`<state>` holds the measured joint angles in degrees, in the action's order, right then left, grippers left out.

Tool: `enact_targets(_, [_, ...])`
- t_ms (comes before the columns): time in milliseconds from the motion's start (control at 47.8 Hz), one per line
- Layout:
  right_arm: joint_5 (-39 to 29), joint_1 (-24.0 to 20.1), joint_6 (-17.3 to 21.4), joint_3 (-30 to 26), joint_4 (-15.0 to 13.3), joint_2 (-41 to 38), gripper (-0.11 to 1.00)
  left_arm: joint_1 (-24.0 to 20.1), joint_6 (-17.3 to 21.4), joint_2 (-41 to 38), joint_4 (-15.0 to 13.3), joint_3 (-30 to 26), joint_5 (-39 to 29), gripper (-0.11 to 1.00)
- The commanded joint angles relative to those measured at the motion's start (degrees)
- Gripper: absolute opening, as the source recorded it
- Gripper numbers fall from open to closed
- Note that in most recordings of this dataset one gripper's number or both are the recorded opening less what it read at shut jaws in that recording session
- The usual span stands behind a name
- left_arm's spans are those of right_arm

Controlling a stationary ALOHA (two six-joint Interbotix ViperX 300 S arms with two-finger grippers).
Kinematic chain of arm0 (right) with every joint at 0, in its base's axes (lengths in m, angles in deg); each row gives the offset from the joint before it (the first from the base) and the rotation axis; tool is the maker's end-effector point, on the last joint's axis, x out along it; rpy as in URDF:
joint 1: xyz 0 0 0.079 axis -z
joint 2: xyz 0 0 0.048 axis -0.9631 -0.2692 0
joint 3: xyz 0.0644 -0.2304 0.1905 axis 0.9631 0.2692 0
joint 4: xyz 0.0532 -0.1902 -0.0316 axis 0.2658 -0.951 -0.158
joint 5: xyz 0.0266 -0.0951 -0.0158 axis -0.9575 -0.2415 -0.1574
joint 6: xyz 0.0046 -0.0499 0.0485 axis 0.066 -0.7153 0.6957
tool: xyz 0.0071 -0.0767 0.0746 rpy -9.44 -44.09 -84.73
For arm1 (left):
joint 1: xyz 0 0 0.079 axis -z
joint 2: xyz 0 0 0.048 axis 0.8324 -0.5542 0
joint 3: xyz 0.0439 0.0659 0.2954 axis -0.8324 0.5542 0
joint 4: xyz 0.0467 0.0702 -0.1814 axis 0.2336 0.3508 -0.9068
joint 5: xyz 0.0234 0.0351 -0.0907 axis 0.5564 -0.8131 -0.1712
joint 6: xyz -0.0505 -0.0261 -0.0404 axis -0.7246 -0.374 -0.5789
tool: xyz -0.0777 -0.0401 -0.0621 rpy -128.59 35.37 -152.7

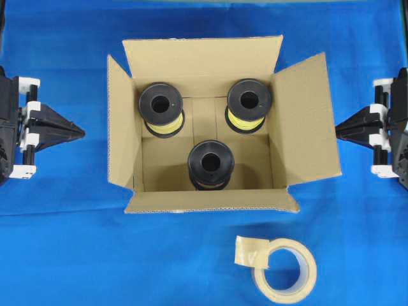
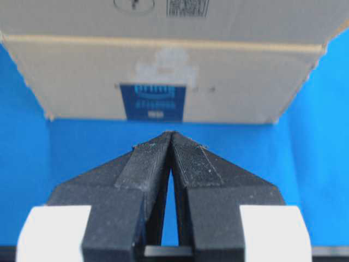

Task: Close the cardboard box.
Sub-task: 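Move both grippers inward toward the left and right box side flaps, then push the left and right side flaps inward over the spools with both grippers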

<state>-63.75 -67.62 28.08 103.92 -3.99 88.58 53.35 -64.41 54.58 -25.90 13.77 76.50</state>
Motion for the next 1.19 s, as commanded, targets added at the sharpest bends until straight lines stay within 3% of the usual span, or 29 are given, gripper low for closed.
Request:
enact_targets(0, [3.43,0.09,0.09,-1.23,0.18,-1.05,0.00,0.09,-0.09,-1.23,-0.18,-0.62,4.22,0.00])
enact_targets(251, [11.95,0.09,0.00,-4.92,0.18,-8.61,0.00,0.18,0.00,-9.49,-0.18,-2.55,16.79,0.00])
enact_targets(586, [24.43,-0.35,-0.62,-10.11,0.00,-17.31,0.00,-1.23,1.58,-20.30,-0.18,-9.67,23.64,0.00])
enact_targets(962, [28.48,-2.20,-0.62,-17.23,-0.09,-30.23,0.00,-2.20,1.76,-33.31,-0.18,-18.02,26.10,0.00])
enact_targets(1171, [29.53,-2.29,-0.62,-19.42,-0.09,-36.30,0.00,-1.93,1.58,-39.02,-0.18,-19.34,29.79,0.00])
